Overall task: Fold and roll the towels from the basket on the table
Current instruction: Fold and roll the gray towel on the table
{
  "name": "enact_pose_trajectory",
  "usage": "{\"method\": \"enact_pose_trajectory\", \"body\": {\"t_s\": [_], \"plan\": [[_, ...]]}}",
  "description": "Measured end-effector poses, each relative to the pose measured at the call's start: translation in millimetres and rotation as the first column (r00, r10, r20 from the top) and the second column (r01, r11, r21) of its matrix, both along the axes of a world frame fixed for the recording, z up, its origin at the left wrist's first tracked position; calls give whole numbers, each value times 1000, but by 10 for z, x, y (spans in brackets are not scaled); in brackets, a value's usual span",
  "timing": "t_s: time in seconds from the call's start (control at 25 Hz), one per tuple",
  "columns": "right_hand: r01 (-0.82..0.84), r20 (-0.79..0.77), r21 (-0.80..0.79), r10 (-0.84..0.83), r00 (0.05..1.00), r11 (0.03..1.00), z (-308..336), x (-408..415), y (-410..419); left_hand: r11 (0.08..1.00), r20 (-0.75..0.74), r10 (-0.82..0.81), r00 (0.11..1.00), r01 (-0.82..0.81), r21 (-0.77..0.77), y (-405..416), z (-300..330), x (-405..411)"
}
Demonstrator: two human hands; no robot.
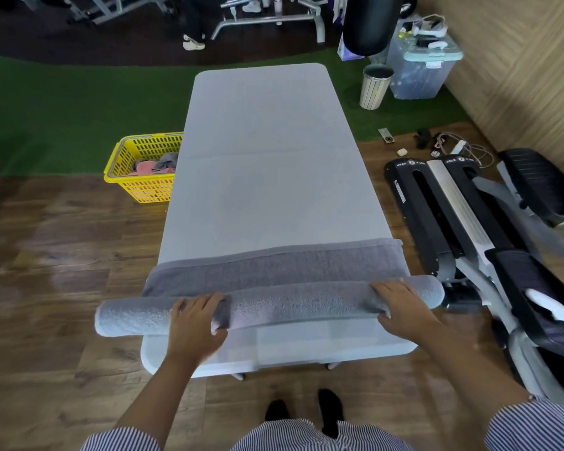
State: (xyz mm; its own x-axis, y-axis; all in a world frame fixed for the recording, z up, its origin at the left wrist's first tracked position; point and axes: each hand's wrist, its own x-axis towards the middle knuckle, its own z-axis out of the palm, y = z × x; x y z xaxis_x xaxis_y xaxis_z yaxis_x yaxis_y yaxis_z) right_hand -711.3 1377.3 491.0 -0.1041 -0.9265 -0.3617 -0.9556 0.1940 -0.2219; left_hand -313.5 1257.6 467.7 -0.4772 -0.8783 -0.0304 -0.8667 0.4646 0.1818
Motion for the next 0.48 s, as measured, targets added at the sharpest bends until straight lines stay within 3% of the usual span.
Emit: {"method": "enact_pose_trajectory", "body": {"t_s": [0.24, 0.48], "plan": [[15, 12, 97, -16, 1000, 995, 109, -16, 19, 997, -26, -75, 997, 75, -25, 1, 39, 79], [-42, -213, -154, 8, 977, 987, 65, 56, -48, 987, -90, 2, 996, -17, -162, 60, 115, -12]]}}
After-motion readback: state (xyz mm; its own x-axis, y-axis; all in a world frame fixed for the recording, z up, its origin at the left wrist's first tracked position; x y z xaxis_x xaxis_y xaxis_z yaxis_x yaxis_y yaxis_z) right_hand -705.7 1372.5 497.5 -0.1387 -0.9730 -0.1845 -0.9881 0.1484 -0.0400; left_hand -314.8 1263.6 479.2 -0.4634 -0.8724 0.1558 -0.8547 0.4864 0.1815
